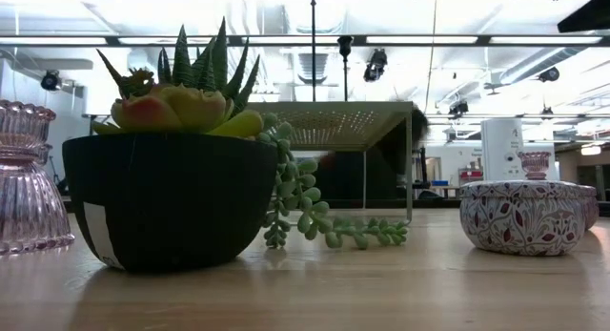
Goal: Pick & Place candle stick holders
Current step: Put the black candle holder on the shelf
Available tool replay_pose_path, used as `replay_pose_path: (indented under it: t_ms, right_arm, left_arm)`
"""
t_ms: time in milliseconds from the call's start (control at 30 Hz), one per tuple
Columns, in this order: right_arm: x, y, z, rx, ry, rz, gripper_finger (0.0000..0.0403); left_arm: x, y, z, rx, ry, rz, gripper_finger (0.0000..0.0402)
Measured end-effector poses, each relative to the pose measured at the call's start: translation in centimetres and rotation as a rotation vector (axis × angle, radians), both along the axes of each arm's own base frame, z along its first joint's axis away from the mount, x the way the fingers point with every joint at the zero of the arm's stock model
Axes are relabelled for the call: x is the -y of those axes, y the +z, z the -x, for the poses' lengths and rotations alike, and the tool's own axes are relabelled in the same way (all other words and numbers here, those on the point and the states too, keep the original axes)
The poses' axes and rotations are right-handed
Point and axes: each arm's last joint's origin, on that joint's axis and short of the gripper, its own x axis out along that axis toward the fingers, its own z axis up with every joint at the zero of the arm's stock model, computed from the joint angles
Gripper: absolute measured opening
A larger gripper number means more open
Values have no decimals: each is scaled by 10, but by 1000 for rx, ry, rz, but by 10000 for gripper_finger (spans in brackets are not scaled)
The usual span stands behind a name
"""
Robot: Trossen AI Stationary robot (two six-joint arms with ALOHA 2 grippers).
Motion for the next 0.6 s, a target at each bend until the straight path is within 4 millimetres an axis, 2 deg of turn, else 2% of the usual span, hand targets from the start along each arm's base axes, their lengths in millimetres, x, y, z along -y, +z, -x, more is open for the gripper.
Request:
replay_pose_path:
  t_ms: [600]
  right_arm:
    - [8, 4, -16, -80, 1, -47, 34]
  left_arm:
    - [0, 0, 0, 2, -1, -33, 30]
